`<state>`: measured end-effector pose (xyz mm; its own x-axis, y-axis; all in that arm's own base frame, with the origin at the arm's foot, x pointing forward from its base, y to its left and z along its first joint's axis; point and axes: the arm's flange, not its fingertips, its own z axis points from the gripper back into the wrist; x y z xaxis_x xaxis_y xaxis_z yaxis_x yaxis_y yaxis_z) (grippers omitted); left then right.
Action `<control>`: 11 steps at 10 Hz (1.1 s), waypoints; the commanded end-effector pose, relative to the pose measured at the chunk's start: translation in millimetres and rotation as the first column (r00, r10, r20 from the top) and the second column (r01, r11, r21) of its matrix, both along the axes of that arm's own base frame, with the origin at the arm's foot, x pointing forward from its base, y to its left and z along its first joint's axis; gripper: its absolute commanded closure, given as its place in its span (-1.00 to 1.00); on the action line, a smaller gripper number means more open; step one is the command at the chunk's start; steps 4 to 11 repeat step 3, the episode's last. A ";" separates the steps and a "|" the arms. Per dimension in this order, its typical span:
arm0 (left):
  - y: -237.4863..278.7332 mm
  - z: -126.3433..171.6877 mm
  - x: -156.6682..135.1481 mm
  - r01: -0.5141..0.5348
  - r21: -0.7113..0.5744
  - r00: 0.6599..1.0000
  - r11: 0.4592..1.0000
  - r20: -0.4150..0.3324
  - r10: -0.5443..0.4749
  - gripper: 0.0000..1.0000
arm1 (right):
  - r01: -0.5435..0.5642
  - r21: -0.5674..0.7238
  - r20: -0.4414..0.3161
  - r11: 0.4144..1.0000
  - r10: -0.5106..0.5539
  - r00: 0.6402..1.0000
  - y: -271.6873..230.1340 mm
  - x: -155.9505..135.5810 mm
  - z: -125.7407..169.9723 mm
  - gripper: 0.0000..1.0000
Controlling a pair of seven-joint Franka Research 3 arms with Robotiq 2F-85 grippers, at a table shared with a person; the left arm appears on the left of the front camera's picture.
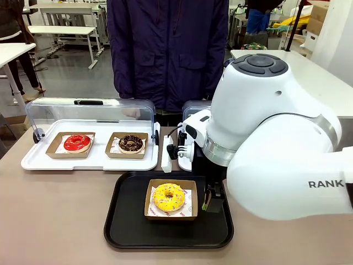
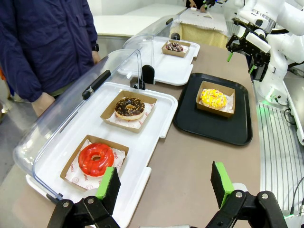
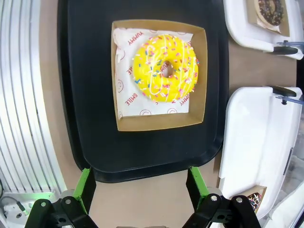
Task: Move the third donut from the left to the tray.
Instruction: Pick up the Paper togo box containing the Donut indicated by the person and place it on the Handle tray.
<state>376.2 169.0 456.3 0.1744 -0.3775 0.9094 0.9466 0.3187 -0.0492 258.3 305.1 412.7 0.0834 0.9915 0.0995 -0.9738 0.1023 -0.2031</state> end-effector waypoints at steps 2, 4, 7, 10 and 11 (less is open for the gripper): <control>-0.2 1.3 -0.9 0.006 -0.006 1.000 1.000 -0.001 -0.006 -1.00 | 0.014 0.012 0.018 1.000 -0.014 1.000 2.7 2.3 -1.0 -1.00; -0.2 1.3 -0.9 0.006 -0.006 1.000 1.000 -0.001 -0.006 -1.00 | 0.014 0.012 0.018 1.000 -0.014 1.000 2.7 2.3 -1.0 -1.00; -0.2 1.3 -0.9 0.006 -0.006 1.000 1.000 -0.001 -0.006 -1.00 | 0.014 0.012 0.018 1.000 -0.014 1.000 2.7 2.3 -1.0 -1.00; -0.2 1.3 -0.9 0.006 -0.006 1.000 1.000 -0.001 -0.006 -1.00 | 0.014 0.012 0.018 1.000 -0.014 1.000 2.7 2.3 -1.0 -1.00; -0.2 1.3 -0.9 0.006 -0.006 1.000 1.000 -0.001 -0.006 -1.00 | 0.014 0.012 0.018 1.000 -0.014 1.000 2.7 2.3 -1.0 -1.00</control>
